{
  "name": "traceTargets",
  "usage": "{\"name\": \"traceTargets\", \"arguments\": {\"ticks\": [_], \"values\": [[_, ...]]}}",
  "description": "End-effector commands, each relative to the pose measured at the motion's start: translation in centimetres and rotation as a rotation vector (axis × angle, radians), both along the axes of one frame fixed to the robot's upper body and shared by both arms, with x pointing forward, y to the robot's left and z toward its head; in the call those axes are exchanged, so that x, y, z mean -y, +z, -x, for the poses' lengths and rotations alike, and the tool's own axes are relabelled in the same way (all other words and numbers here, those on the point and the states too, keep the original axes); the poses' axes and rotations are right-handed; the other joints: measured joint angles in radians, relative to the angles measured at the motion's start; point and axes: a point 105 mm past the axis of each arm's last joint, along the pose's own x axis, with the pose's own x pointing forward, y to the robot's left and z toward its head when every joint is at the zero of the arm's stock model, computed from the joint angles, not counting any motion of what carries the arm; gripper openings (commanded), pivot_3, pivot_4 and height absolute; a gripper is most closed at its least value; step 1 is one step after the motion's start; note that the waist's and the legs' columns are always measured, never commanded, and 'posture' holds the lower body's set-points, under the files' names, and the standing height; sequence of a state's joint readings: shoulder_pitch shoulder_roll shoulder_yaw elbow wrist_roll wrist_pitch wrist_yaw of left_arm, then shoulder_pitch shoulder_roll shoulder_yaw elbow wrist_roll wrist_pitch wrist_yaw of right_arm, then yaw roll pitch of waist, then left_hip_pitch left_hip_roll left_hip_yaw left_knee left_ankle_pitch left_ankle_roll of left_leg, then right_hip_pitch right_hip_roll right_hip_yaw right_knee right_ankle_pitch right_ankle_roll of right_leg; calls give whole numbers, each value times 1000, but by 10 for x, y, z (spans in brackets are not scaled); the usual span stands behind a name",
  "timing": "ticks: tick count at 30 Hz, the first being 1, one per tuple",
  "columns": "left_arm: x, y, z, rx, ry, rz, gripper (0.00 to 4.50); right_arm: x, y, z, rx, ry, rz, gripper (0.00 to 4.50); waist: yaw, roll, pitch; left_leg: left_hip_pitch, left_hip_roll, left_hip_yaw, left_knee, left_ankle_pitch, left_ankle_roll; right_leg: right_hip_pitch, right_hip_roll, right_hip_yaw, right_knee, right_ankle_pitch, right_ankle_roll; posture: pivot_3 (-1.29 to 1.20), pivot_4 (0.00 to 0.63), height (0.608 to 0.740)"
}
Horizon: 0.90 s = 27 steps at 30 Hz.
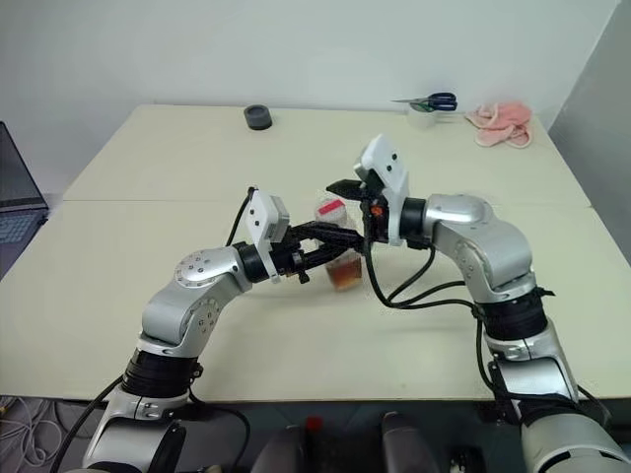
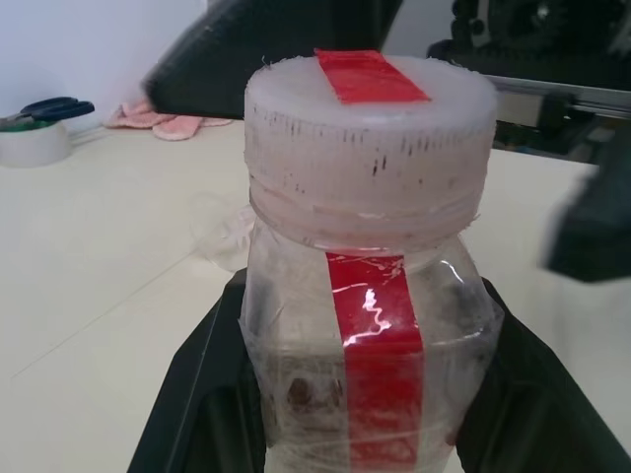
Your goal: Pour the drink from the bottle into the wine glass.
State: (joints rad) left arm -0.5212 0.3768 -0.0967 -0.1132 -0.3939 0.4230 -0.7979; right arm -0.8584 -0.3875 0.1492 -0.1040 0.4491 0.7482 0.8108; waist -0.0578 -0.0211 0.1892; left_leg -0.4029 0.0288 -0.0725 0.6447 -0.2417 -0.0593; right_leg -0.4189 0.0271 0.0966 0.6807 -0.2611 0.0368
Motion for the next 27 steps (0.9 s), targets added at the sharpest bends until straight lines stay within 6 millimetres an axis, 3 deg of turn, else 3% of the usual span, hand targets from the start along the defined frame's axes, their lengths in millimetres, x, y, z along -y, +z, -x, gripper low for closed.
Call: {"name": "traceTargets", "arguments": {"ticks": [1, 6, 13, 27], "values": [[1, 17, 5, 73, -17, 32, 1874, -3, 16, -8, 64, -37, -27, 4500, 0, 0, 0, 0, 0, 0, 0, 0, 0, 0, 0, 0, 0, 0, 0, 0, 150, 740], [0, 17, 6, 73, -14, 33, 1873, -2, 16, -16, 67, -62, -32, 4500, 0, 0, 0, 0, 0, 0, -1, 0, 0, 0, 0, 0, 0, 1, -2, 0, 150, 740], [-1, 17, 6, 73, -8, 34, 1873, 18, 13, -26, 66, -115, -11, 4500, 0, 0, 0, 0, 0, 0, -1, 0, 0, 0, 0, 0, 0, 2, -3, 0, 150, 740], [0, 17, 5, 72, -13, 31, 1873, 37, 8, -18, 45, -105, 21, 4500, 0, 0, 0, 0, 0, 0, 0, 0, 0, 0, 0, 0, 0, 1, -3, 0, 150, 740]]}}
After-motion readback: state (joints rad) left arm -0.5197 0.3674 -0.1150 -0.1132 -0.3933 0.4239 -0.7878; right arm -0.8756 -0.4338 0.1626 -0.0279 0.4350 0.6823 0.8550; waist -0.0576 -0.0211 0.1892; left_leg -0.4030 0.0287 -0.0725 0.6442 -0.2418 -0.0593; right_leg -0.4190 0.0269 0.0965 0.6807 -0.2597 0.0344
